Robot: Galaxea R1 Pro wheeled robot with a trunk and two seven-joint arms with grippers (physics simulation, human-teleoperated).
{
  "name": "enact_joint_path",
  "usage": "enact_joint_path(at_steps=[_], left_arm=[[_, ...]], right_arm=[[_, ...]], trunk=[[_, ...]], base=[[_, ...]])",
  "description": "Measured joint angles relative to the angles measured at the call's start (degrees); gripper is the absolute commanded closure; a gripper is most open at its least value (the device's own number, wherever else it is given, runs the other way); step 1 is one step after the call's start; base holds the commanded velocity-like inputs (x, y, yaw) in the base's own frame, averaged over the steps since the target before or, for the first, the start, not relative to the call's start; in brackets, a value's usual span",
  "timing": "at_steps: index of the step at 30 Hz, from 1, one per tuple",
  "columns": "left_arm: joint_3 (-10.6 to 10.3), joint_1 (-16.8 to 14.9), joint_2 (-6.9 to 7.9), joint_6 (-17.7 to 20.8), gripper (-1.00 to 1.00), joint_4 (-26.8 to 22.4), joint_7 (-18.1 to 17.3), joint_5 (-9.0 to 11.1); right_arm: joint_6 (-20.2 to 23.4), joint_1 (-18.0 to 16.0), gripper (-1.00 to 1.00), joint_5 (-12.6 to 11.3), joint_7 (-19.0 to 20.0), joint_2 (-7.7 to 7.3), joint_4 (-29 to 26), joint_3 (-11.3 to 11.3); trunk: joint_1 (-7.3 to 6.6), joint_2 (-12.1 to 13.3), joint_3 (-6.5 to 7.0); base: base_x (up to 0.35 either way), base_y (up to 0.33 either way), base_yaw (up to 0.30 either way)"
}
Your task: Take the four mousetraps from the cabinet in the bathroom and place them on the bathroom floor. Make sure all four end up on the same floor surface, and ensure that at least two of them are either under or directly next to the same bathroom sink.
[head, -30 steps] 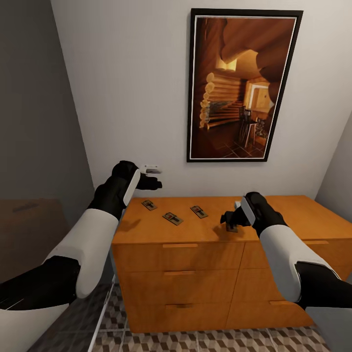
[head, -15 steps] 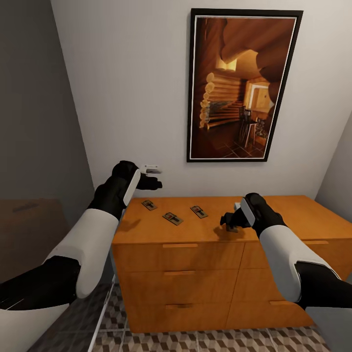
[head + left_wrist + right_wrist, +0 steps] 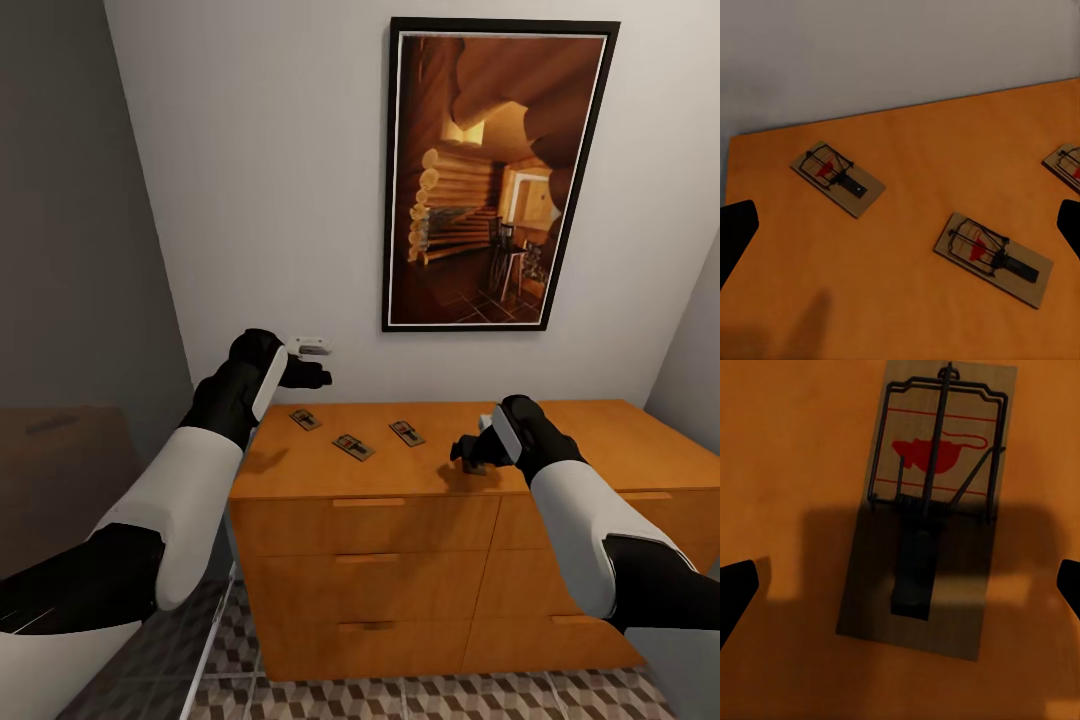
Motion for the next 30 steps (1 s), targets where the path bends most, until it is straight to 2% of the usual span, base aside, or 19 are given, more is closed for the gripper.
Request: enact_joint_path(at_steps=[9,10,21,30], left_arm=[[0.00,0.00,0.01,0.01,-1.00,0.00,0.00,0.00],[0.00,0.00,0.00,0.01,-1.00,0.00,0.00,0.00],[0.00,0.01,0.00,0.02,-1.00,-0.05,0.00,0.08],[-0.01,0.00,-0.02,0.01,-1.00,-0.08,0.00,0.15]], right_arm=[[0.00,0.00,-1.00,-0.01,-0.07,0.00,0.26,0.00],[0.00,0.00,1.00,-0.01,-0.07,0.00,0.43,-0.01],[0.08,-0.04,1.00,1.15,-0.02,-0.72,1.31,-0.08],[0.02,-0.04,1.00,-0.50,-0.05,-1.22,1.45,-0.13]], trunk=[[0.00,0.00,0.00],[0.00,0.00,0.00],[0.00,-0.01,0.01],[0.00,-0.01,0.01]], base=[[0.000,0.000,0.000],[0.000,0.000,0.000],[0.000,0.000,0.000],[0.000,0.000,0.000]])
